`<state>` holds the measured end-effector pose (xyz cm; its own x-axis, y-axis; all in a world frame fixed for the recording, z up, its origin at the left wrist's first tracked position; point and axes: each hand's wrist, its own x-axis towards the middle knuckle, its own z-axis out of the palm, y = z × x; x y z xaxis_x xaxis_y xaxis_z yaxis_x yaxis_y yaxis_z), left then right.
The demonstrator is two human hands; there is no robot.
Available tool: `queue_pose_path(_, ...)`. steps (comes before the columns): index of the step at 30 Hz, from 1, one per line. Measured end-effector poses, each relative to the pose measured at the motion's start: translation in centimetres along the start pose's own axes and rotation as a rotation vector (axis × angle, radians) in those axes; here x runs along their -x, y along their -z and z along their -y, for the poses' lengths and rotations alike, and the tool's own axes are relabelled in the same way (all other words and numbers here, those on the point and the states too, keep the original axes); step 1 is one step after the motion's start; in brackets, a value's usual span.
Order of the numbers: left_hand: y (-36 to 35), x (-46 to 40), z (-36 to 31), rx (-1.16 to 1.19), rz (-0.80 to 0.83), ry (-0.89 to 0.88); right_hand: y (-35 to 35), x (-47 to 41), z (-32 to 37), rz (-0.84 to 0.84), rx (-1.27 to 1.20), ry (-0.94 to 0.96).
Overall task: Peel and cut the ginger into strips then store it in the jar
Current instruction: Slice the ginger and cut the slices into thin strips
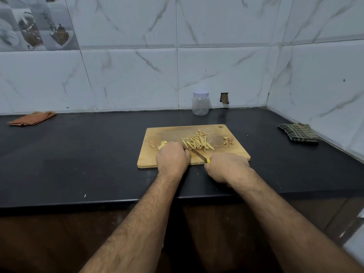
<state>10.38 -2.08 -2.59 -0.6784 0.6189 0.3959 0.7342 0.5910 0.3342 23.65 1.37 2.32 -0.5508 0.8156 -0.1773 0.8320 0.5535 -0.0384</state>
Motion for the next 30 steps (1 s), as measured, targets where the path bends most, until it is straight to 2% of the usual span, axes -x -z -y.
queue_pose_path(11, 0.0, 0.2, 0.1, 0.038, -0.015, 0.025, -0.5, -0.9, 0.0, -0.114, -0.079, -0.002)
queue_pose_path(15, 0.1, 0.1, 0.4, 0.138, -0.033, 0.074, -0.9, -0.9, 0.2, -0.11, -0.143, 0.039)
queue_pose_path(22, -0.3, -0.5, 1.7, 0.422, -0.181, 0.189, -1.0, -1.3, 0.3, -0.076, -0.103, 0.019)
queue_pose_path(30, 0.1, -0.7, 3.1, 0.427, -0.201, 0.182, 0.7, -2.0, 1.5, -0.117, -0.123, 0.041)
